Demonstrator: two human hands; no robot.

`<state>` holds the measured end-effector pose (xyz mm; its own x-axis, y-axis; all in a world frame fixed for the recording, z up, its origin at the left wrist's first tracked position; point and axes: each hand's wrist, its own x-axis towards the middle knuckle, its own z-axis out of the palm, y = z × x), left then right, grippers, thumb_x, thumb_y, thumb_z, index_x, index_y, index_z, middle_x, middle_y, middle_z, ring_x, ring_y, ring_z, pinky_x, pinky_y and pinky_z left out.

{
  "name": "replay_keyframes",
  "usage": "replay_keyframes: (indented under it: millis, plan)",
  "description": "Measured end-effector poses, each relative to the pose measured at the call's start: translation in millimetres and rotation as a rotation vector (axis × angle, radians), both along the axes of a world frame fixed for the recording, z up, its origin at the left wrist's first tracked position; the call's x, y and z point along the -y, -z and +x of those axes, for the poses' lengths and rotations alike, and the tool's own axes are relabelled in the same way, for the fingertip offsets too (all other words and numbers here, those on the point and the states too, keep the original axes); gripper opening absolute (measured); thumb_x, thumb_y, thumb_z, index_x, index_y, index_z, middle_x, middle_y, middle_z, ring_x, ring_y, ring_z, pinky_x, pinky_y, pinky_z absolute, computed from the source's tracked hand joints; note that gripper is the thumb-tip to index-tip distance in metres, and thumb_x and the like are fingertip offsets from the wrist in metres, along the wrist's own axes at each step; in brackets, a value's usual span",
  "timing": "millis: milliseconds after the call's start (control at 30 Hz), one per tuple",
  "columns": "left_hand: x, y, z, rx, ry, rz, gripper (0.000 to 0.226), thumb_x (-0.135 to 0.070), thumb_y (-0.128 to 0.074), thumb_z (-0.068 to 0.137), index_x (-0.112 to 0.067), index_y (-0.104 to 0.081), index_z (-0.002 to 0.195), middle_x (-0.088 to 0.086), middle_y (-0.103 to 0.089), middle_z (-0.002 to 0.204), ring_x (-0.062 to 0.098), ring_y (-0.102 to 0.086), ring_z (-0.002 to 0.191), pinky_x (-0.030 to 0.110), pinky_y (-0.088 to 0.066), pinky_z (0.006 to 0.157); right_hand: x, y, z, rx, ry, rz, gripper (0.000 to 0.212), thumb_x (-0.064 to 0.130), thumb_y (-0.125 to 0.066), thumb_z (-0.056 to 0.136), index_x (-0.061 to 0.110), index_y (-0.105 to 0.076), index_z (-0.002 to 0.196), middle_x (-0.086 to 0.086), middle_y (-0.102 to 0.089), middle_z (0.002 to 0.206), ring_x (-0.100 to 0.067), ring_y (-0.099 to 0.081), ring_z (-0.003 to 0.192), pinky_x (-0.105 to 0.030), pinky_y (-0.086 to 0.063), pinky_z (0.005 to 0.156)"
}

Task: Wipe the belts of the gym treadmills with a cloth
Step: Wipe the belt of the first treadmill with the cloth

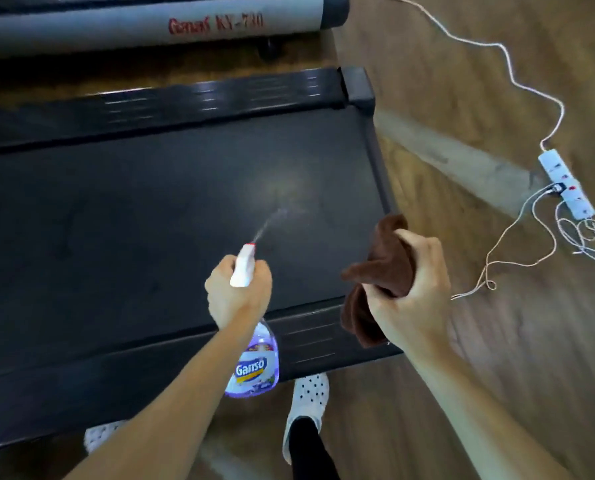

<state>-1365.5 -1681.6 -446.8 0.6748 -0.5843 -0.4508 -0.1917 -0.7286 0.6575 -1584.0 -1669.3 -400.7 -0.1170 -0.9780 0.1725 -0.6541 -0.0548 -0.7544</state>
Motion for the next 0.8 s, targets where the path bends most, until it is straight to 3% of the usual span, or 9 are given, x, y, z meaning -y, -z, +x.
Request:
replay_keyframes:
  millis: [67,133,300,600,800]
  plan:
    - [4.9,24.8,24.3,0.081,-0.152,0.073,0.022,-0.035,-0.059,0.088,-0.014,-0.062,0.085,0.000,-0.057,0.076,0.033,-0.060,0.078,0.040,-0.053,0.079,13.6,23.2,16.4,-0.035,-0.027,0.034,0.060,0.044,-0.070,0.073,0.019,-0.060,0.126,0.000,-0.055,0.115,-0.024,-0.060,0.106,-0.041,-0.052,0.093]
    - [6.3,43.4,48.9,0.046,-0.244,0.023,0.024,-0.033,-0.058,0.091,-0.010,-0.060,0.084,-0.001,-0.054,0.074,0.028,-0.056,0.070,0.035,-0.048,0.072,27.0,46.2,40.6,-0.044,-0.056,0.042,0.059,0.041,-0.071,0.073,0.019,-0.059,0.126,0.000,-0.055,0.114,-0.024,-0.060,0.106,-0.040,-0.052,0.093]
    - [-11.4,69.4,123.3,-0.033,-0.196,-0.171,0.026,-0.019,-0.065,0.087,-0.010,-0.046,0.072,-0.003,-0.046,0.063,0.015,-0.041,0.054,0.031,-0.040,0.055,43.6,89.9,140.8,0.005,-0.189,0.090,0.061,0.026,-0.084,0.071,0.024,-0.058,0.126,0.002,-0.054,0.114,-0.023,-0.059,0.105,-0.052,-0.053,0.090]
    - [-83.3,117.6,267.5,-0.077,-0.316,-0.274,0.023,-0.016,-0.063,0.076,-0.024,-0.043,0.066,-0.008,-0.046,0.061,0.014,-0.040,0.056,0.035,-0.040,0.054,-0.3,148.1,322.4,0.003,-0.472,0.197,0.068,0.011,-0.094,0.065,0.023,-0.061,0.123,0.002,-0.054,0.112,-0.029,-0.060,0.101,-0.053,-0.051,0.086]
    - [-133.7,144.2,367.2,0.116,-0.615,-0.250,0.025,-0.011,-0.066,0.079,-0.012,-0.044,0.068,0.001,-0.046,0.062,0.019,-0.042,0.057,0.028,-0.039,0.055,-30.8,180.7,418.3,-0.002,-0.639,0.208,0.066,0.011,-0.089,0.066,0.024,-0.061,0.125,0.005,-0.053,0.111,-0.030,-0.058,0.098,-0.055,-0.050,0.086]
